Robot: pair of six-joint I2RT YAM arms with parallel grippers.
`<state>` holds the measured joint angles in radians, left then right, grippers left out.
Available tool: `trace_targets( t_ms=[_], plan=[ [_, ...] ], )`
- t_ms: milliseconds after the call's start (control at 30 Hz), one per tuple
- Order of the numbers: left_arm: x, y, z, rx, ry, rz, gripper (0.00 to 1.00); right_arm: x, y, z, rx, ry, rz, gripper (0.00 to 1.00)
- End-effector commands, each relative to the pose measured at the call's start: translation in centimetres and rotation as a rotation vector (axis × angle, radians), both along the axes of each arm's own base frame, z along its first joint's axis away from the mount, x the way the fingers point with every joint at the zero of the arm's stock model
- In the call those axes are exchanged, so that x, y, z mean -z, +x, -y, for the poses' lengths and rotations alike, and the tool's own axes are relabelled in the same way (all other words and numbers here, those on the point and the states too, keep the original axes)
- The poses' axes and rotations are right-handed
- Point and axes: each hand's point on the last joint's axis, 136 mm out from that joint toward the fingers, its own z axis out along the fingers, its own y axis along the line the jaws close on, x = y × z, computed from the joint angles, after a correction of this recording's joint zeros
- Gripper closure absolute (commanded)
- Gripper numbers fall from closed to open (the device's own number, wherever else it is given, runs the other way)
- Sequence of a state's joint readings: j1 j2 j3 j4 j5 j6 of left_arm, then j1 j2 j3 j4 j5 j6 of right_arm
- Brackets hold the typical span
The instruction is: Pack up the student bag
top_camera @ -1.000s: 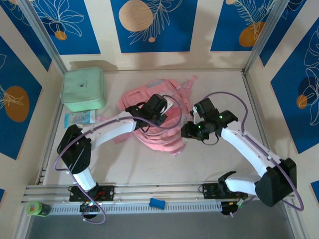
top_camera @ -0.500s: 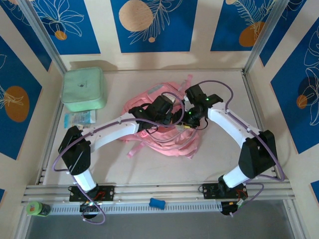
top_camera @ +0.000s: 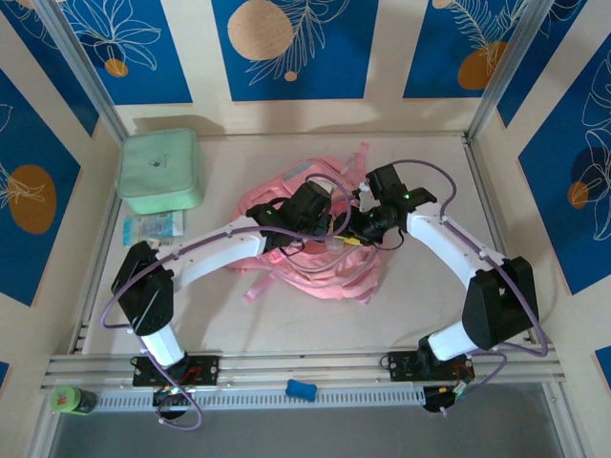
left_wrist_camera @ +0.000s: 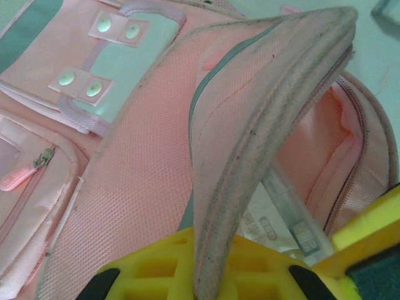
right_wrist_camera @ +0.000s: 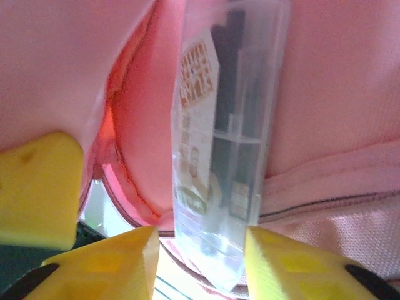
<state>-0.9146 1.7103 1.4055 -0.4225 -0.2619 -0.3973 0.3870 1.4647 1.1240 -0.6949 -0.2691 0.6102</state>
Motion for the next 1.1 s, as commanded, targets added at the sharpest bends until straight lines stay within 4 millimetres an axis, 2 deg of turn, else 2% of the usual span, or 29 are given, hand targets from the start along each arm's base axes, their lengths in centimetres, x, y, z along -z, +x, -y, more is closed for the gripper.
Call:
trace_targets(
  t_ms=[0, 100, 333, 400, 500, 600, 667, 767, 900, 1067],
  plan=[
    [-3.7, 0.0, 1.8, 0.007, -0.152, 0.035, 1.00, -0.1, -0.4, -1.4, -0.001, 0.120, -0.041, 0.69],
    [-3.6, -0.1, 2.0, 0.004, -0.167, 0.023, 1.00, 0.1, 0.3, -2.8, 0.000, 0.183, -0.049, 0.78],
    [-3.9, -0.1, 1.8, -0.034, -0.204, 0.010, 1.00, -0.9, 2.7, -5.9, 0.023, 0.267, 0.024, 0.87],
    [-4.2, -0.1, 2.1, -0.048, -0.254, 0.005, 1.00, -0.2, 3.5, -6.2, 0.036, 0.255, 0.038, 0.88],
    [-4.1, -0.2, 2.4, -0.045, -0.292, 0.000, 1.00, 0.3, 4.2, -5.4, 0.054, 0.287, 0.007, 0.92],
    [-3.8, 0.0, 2.0, -0.058, -0.274, -0.002, 1.00, -0.5, 3.5, -4.3, 0.055, 0.283, 0.032, 0.92],
    [-3.9, 0.0, 2.2, -0.047, -0.276, -0.001, 1.00, -0.5, 2.5, -3.4, 0.058, 0.201, 0.058, 0.91],
    [-4.0, 0.1, 2.4, -0.047, -0.280, -0.002, 1.00, 1.0, 1.1, -2.1, 0.106, 0.081, 0.047, 0.91],
    [-3.6, 0.3, 2.7, -0.056, -0.279, -0.020, 1.00, 3.4, 0.4, -3.0, 0.126, 0.109, -0.016, 0.97],
    [-3.6, 0.2, 3.3, -0.063, -0.321, -0.043, 1.00, 3.6, 1.4, -5.6, 0.105, 0.139, -0.017, 1.00]
  ],
)
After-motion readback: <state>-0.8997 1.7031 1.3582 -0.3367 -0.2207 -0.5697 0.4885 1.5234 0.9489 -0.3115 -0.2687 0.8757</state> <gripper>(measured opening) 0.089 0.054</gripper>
